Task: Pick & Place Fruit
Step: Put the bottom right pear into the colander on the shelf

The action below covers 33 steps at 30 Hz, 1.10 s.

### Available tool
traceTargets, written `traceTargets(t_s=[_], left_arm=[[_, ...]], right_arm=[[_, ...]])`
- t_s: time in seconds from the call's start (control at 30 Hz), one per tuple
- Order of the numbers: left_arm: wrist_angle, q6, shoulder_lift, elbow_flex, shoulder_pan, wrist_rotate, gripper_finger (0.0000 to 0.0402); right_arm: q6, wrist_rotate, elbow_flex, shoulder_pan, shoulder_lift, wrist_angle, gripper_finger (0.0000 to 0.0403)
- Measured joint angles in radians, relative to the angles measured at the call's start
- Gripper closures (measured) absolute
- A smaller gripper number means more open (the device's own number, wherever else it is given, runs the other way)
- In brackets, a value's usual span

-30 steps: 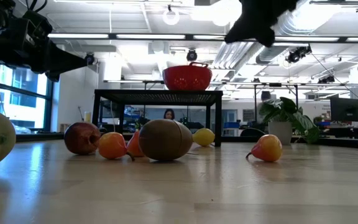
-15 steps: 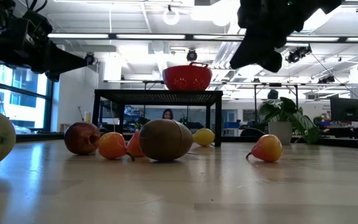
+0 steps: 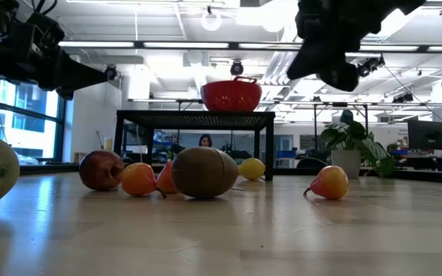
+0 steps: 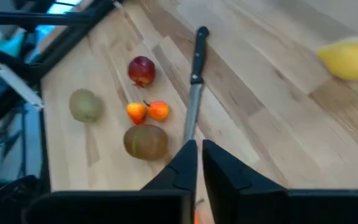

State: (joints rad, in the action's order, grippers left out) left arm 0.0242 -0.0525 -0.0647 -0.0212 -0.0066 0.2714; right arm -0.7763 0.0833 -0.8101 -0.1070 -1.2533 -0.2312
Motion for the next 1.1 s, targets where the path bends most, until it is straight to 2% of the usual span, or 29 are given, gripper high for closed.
traceTargets(t_s=[0.17, 0.33, 0.47, 0.6, 0.73, 0.87, 1.0, 1.1], left_arm=[[0.0, 0.003, 0.0, 0.0, 0.0, 0.0, 0.0402], [0.0, 0.003, 0.0, 0.0, 0.0, 0.0, 0.0402], [0.0, 0.003, 0.0, 0.0, 0.0, 0.0, 0.0402], [0.0, 0.003, 0.0, 0.0, 0.0, 0.0, 0.0402], [0.0, 0.003, 0.0, 0.0, 0.0, 0.0, 0.0402], [0.0, 0.029, 0.0, 0.0, 0.0, 0.0, 0.0402], [0.0, 0.064, 0.0, 0.0, 0.0, 0.0, 0.0402], [0.0, 0.081, 0.0, 0.0, 0.0, 0.0, 0.0402]], right_arm=[[-0.071, 0.094, 0.0, -0.063, 0.0, -0.005, 0.0399], [-0.12, 0.126, -0.009, -0.099, 0.0, -0.009, 0.04], [-0.113, 0.133, -0.07, -0.11, -0.02, -0.018, 0.04], [-0.096, 0.151, -0.188, -0.116, -0.095, -0.172, 0.04], [-0.111, 0.146, -0.313, -0.116, -0.211, -0.426, 0.04], [-0.121, 0.071, -0.39, -0.113, -0.316, -0.561, 0.04], [-0.117, -0.089, -0.396, -0.107, -0.381, -0.514, 0.04], [-0.093, -0.146, -0.396, -0.107, -0.422, -0.474, 0.04]])
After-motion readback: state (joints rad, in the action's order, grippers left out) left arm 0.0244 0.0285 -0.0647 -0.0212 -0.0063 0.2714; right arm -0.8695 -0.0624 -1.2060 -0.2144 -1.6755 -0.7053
